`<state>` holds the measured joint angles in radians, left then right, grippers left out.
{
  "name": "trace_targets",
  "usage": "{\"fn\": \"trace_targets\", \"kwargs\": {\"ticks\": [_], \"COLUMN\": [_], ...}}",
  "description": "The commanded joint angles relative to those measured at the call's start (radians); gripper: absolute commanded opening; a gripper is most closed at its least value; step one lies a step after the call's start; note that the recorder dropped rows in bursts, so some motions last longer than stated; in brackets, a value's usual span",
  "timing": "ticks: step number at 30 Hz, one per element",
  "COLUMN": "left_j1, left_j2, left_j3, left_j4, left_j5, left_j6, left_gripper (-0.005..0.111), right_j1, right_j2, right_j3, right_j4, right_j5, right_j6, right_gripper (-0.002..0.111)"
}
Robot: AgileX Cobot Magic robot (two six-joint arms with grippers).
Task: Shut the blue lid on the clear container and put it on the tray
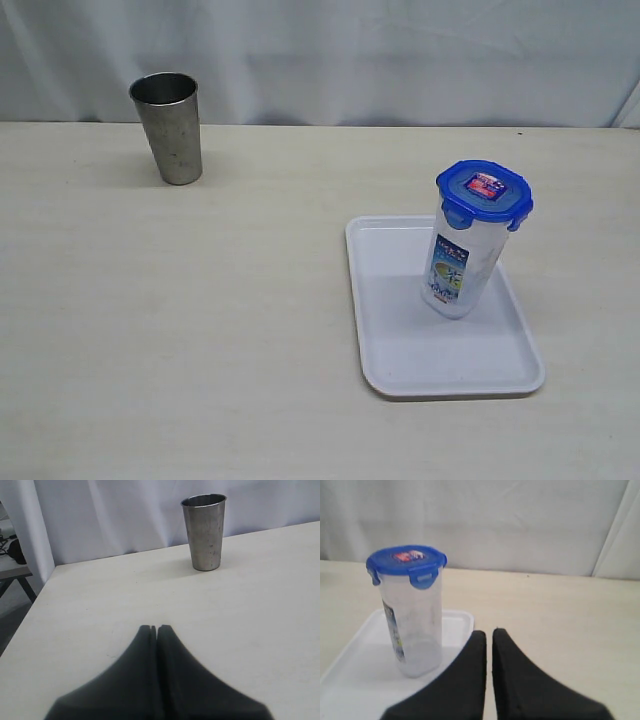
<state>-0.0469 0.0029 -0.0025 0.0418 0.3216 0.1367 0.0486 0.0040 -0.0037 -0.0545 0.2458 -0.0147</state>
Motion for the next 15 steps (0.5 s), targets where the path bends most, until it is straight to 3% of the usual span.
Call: {"fn": "trace_targets", "kwargs": {"ticks": [1, 15], "left_j1": [0.005, 0.005], "left_j2": [-0.003, -0.003], "left_j3": [0.002, 0.002], "left_j4": [0.001, 0.001], "left_j5": [-0.007, 0.003], "left_j6": [-0.003, -0.003], "left_gripper": [0.0, 0.0], "right_j1": [-0.005, -0.005], "right_j2": [-0.004, -0.004], "right_j3": [0.004, 0.004], "right_j4": [-0.014, -0.059], "right_j5": [0.094, 0.096], "right_j6": [0.015, 0.088], "right_gripper": [0.005, 0.005]}}
